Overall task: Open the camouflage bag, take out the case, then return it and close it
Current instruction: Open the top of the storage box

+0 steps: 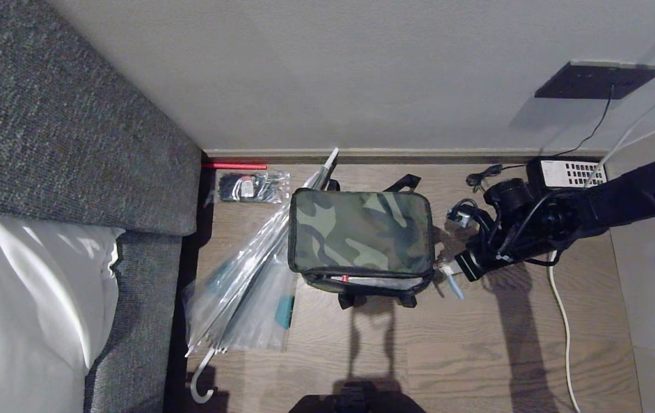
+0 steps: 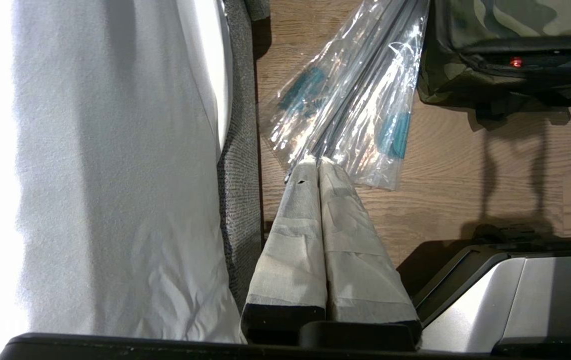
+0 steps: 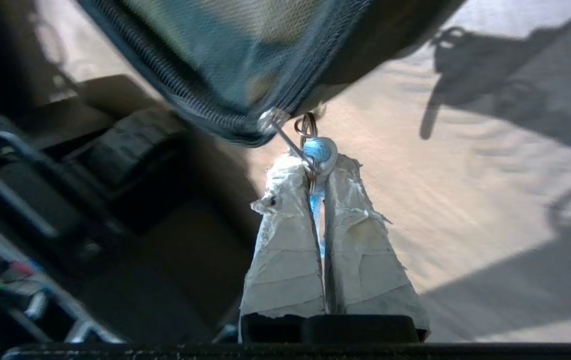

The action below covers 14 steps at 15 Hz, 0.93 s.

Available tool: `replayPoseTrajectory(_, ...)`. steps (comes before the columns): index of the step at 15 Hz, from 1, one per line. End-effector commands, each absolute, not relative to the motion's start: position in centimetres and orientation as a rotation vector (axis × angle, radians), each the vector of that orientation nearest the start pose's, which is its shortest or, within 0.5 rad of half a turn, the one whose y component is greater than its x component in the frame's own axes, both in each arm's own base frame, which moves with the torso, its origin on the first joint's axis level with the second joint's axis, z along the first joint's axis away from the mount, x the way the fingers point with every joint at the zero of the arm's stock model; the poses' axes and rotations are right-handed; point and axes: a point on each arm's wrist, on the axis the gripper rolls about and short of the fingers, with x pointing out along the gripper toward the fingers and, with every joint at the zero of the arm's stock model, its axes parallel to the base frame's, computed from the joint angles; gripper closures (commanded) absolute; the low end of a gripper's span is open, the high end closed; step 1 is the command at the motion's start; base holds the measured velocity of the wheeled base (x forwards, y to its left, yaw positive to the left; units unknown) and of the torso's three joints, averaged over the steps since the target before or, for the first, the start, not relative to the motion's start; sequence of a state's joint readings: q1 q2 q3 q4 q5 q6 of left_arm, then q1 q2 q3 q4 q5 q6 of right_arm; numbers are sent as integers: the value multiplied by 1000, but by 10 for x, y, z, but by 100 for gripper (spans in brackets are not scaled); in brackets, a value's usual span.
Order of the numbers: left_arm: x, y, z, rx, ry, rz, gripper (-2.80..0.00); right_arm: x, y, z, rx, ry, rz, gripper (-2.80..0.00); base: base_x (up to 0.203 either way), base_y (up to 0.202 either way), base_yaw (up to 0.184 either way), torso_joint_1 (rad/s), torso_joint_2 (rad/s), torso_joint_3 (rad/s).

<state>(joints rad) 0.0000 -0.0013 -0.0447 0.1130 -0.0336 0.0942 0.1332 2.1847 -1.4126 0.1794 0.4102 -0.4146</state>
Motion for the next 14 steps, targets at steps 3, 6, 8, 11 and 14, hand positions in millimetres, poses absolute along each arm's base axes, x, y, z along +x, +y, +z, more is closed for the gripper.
replayPoseTrajectory(3,-27,-1,76,93,67,-35,0,411,56,108,-247,796,667,0,0,0,0,0,0,0)
replayPoseTrajectory(6,-27,-1,76,94,67,-37,0,420,58,118,-256,748,662,0,0,0,0,0,0,0)
replayPoseTrajectory(8,-27,-1,76,94,67,-36,0,423,59,121,-263,725,662,0,0,0,0,0,0,0)
replayPoseTrajectory(11,-27,-1,76,94,67,-37,0,425,59,122,-265,716,661,0,0,0,0,0,0,0)
replayPoseTrajectory(14,-27,-1,76,94,67,-37,0,431,59,129,-271,690,656,0,0,0,0,0,0,0)
